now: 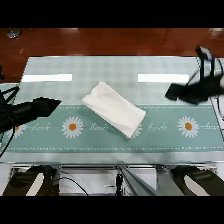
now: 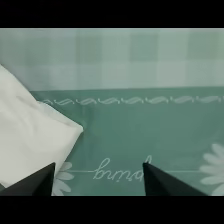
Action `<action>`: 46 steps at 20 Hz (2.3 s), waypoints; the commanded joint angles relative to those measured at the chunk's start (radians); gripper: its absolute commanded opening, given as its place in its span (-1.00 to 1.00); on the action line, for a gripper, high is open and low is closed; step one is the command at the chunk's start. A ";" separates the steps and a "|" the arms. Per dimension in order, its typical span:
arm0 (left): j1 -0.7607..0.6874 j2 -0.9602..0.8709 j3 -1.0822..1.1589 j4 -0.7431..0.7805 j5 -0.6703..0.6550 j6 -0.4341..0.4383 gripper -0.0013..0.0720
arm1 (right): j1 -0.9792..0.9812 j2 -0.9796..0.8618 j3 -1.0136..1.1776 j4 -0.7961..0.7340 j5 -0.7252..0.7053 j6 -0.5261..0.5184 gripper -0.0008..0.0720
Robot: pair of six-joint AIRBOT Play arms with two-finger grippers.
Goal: Fold the shirts.
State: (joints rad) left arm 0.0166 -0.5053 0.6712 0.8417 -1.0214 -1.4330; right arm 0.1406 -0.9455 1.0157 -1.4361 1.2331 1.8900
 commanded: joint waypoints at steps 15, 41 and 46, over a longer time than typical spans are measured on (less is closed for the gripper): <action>0.000 -0.020 0.000 0.003 0.002 0.007 -0.91 | 0.169 -0.340 -0.455 0.941 -0.548 -0.364 0.65; 0.000 -0.020 0.000 0.004 0.001 -0.042 -0.91 | -0.842 -0.197 0.776 0.219 0.623 -0.237 -0.89; 0.000 -0.020 0.000 0.005 0.002 -0.042 -0.91 | -1.033 -0.003 0.419 0.011 0.622 -0.218 -0.89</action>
State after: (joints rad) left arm 0.0166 -0.5247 0.6712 0.8452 -1.0203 -1.4765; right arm -0.7795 -1.0492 1.6051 -1.2953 1.8442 1.6550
